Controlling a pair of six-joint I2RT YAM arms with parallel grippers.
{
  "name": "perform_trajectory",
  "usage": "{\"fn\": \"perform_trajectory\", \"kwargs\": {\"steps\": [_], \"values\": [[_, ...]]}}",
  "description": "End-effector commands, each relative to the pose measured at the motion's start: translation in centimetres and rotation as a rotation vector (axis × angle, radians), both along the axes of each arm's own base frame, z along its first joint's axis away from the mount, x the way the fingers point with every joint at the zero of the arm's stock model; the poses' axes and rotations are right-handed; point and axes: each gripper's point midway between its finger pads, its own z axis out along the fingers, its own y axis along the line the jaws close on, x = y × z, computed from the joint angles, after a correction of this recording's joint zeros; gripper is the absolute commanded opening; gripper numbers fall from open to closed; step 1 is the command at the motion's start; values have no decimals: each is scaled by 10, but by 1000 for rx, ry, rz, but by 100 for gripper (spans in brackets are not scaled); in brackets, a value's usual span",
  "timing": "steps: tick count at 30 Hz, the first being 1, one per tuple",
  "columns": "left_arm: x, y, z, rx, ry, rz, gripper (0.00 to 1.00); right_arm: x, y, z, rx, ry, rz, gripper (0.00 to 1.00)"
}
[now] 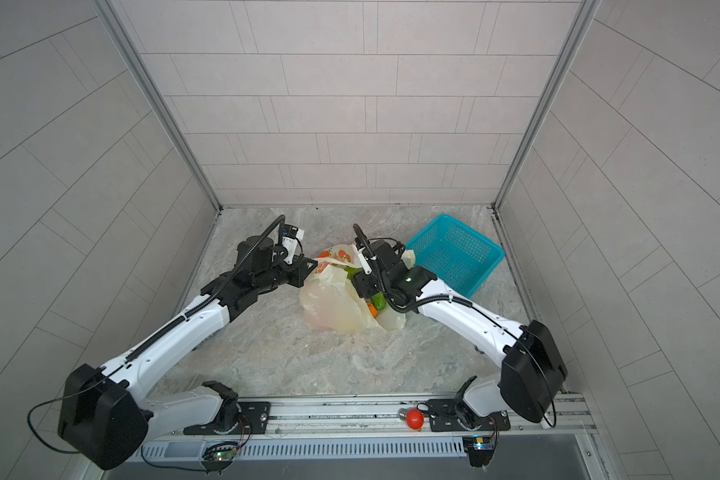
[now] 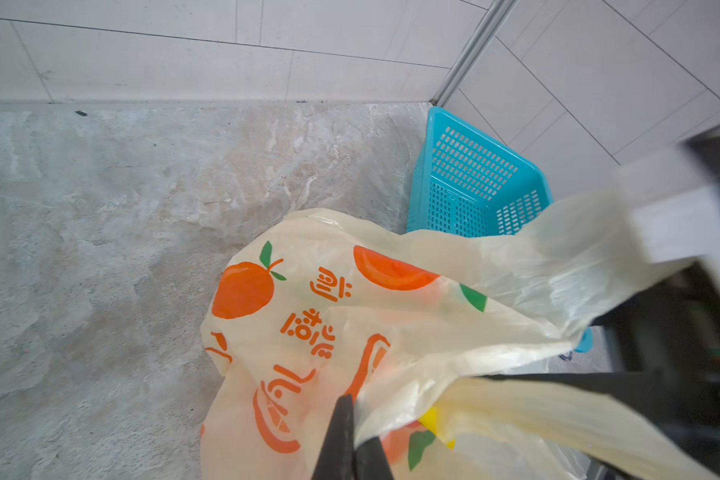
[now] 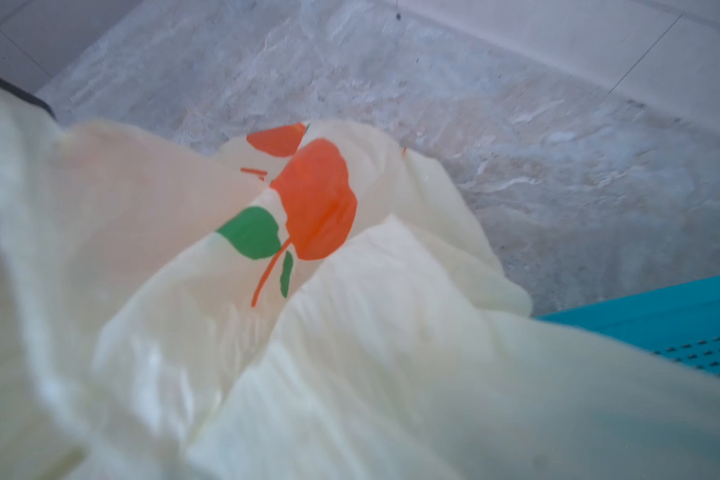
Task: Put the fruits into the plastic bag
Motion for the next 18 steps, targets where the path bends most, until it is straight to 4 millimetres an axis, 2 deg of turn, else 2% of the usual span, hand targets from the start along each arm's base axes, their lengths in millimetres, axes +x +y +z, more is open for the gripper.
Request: {"fn": "perform_trajectory", "kwargs": {"steps": [1, 4, 8, 12, 13, 18], "values": [[13, 17, -11, 37, 16, 120, 0, -1, -32, 33, 6, -75, -75, 71], [20, 26, -21, 54, 46, 195, 0, -5, -45, 56, 59, -103, -81, 71], [27, 29, -26, 40, 66, 243, 0, -13, -43, 70, 131, -100, -22, 71], [33, 35, -27, 46, 72, 292, 0, -20, -43, 68, 154, -92, -12, 71], [33, 36, -27, 49, 74, 294, 0, -23, -41, 67, 163, -86, 1, 74], [32, 37, -24, 49, 67, 298, 0, -46, -10, 49, 249, 38, 187, 74]]}}
